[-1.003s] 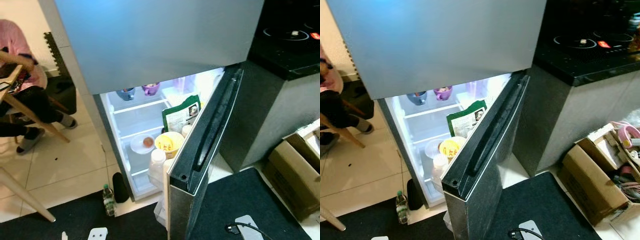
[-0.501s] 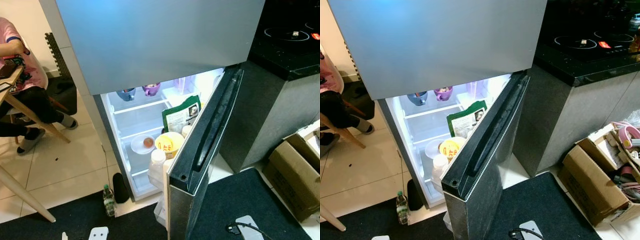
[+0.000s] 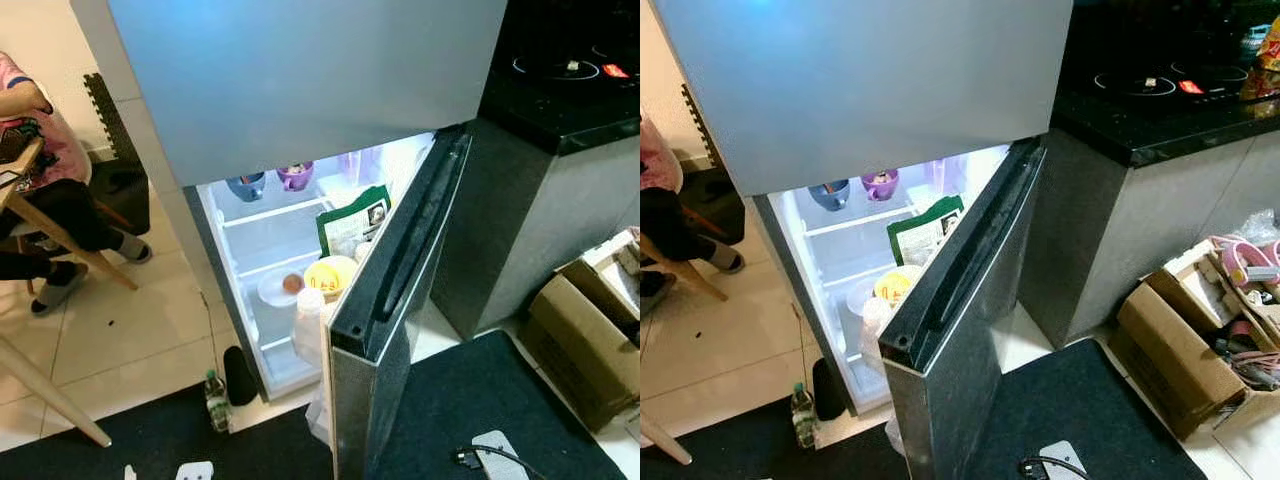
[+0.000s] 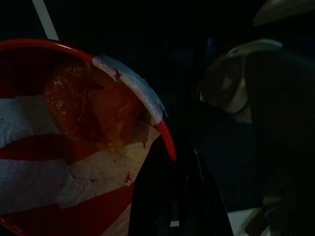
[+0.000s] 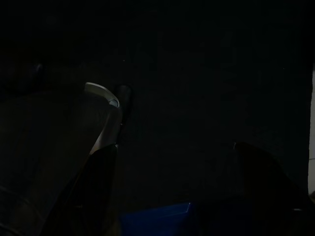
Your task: Restocking fridge
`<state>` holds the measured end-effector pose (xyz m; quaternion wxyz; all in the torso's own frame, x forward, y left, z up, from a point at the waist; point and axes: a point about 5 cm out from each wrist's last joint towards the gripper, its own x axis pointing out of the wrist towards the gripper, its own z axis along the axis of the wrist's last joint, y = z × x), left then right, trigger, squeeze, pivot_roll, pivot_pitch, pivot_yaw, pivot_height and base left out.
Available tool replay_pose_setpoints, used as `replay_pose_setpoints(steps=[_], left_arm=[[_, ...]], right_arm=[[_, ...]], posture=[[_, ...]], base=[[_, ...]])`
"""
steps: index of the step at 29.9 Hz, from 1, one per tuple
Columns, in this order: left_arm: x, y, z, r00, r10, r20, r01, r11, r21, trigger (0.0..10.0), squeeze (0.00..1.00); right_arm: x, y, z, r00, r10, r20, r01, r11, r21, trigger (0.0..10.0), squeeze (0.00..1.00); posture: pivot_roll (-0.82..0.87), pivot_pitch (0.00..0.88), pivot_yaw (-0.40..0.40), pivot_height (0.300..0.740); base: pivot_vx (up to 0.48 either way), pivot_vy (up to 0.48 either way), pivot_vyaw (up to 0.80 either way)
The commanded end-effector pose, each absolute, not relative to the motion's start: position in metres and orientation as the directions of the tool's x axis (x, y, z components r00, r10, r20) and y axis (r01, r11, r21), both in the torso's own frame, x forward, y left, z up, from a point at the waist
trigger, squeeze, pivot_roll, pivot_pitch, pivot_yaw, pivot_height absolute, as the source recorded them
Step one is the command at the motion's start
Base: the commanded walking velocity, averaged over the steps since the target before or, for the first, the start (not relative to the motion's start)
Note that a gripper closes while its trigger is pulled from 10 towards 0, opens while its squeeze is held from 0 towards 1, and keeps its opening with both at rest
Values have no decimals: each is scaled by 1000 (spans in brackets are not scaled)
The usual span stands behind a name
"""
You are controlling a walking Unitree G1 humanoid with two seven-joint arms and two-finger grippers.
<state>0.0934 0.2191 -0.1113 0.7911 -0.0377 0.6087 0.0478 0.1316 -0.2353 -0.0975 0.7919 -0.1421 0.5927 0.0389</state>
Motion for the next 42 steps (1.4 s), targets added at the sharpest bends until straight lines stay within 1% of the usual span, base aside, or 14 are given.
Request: replay_pose_setpoints(steps=[1,3,8,11,12,16,19,23,27,31,34,37,39,42], left_arm=[[91,219,-112,245,29,-969,-112,994,1,10000,0],[93,222,-111,256,41,-966,-118,993,11,10000,0],[95,223,-110,264,36,-964,-117,993,5,10000,0],[98,221,-110,271,32,-962,-120,993,-1,10000,0],[98,221,-110,269,28,-963,-114,993,-3,10000,0],[100,220,-110,272,28,-962,-117,993,-4,10000,0],[99,218,-110,267,25,-963,-115,993,-6,10000,0],[98,217,-111,261,23,-965,-112,994,-7,10000,0],[99,217,-110,279,25,-960,-146,989,-16,10000,0],[99,218,-110,280,32,-960,-137,991,-7,10000,0],[98,218,-110,269,26,-963,-105,994,-3,10000,0],[98,219,-110,270,38,-962,-108,994,9,10000,0],[100,220,-110,283,49,-958,-134,991,11,10000,0],[114,222,-105,344,48,-938,-159,987,-8,10000,0]], right_arm=[[132,-232,-98,296,-101,-950,-222,960,-172,10000,0],[133,-231,-98,307,-105,-946,-201,964,-172,10000,0],[134,-229,-98,304,-84,-949,-228,961,-158,10000,0],[134,-230,-98,308,-92,-947,-198,967,-159,10000,0],[134,-229,-98,305,-86,-949,-221,962,-158,10000,0],[134,-230,-98,304,-95,-948,-215,962,-166,10000,0],[134,-231,-98,296,-92,-951,-246,955,-169,10000,0],[134,-231,-98,299,-96,-949,-231,958,-169,10000,0],[134,-231,-98,297,-90,-951,-239,957,-165,10000,0],[134,-231,-98,296,-89,-951,-239,957,-164,10000,0],[134,-231,-98,295,-89,-952,-240,957,-163,10000,0],[134,-231,-98,294,-89,-952,-241,957,-164,10000,0],[134,-230,-98,294,-89,-952,-241,957,-163,10000,0],[134,-230,-98,294,-87,-952,-242,957,-163,10000,0]], posture=[[-18,0,17,740],[-25,0,13,740],[-24,0,26,740],[-29,0,13,740],[-32,0,21,740],[-35,0,16,740],[-39,0,16,740],[-37,0,13,740],[-39,0,13,740],[-40,0,13,740],[-41,0,15,740],[-41,0,15,740],[-41,0,15,740],[-43,0,17,740]], base=[[-341,0,0],[-337,0,0],[-355,0,0],[-355,0,0],[-356,0,0],[-358,0,0],[-364,0,0],[-359,0,0],[0,0,0],[0,0,0],[0,-461,0],[0,-461,0],[0,-232,0],[0,0,0]])
